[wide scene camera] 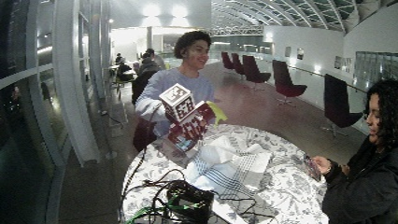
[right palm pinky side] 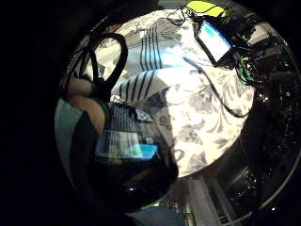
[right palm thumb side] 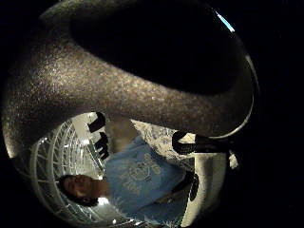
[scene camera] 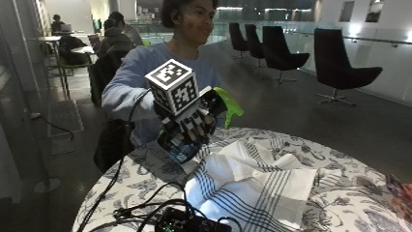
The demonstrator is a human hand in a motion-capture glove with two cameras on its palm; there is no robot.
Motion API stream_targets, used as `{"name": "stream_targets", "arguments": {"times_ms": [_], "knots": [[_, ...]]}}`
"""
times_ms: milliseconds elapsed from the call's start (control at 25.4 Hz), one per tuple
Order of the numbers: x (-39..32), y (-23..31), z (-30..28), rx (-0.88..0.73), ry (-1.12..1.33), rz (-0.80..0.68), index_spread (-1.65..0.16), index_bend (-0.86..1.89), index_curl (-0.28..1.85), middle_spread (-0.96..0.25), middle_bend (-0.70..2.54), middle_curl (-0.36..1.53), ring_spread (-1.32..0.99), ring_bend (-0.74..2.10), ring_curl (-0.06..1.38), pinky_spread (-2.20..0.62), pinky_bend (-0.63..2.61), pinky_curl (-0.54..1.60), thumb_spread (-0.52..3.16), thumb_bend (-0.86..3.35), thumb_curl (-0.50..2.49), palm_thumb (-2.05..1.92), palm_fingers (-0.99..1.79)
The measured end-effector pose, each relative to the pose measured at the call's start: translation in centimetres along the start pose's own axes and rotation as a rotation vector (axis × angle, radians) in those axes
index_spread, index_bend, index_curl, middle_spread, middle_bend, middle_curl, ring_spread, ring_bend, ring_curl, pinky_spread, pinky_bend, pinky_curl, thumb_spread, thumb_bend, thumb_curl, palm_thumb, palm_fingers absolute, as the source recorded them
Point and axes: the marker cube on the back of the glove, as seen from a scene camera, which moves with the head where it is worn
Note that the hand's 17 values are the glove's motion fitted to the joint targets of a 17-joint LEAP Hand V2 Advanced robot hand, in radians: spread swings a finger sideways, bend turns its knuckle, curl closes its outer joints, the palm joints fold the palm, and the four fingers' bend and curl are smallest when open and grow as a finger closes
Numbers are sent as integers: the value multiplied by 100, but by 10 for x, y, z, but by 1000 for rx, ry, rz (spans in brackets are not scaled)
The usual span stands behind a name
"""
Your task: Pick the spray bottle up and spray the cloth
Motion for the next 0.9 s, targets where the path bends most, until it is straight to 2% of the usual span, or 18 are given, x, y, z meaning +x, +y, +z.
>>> {"name": "stream_targets", "arguments": {"times_ms": [707,904], "knots": [[-2,-6,10,-55,35,43,-24,12,32,-8,27,43,-5,51,39,-8,36,40,97,-2,50,92,115],[-12,-3,12,55,-7,26,-24,10,31,-7,28,43,-6,51,39,-8,37,40,98,-2,49,92,114]]}}
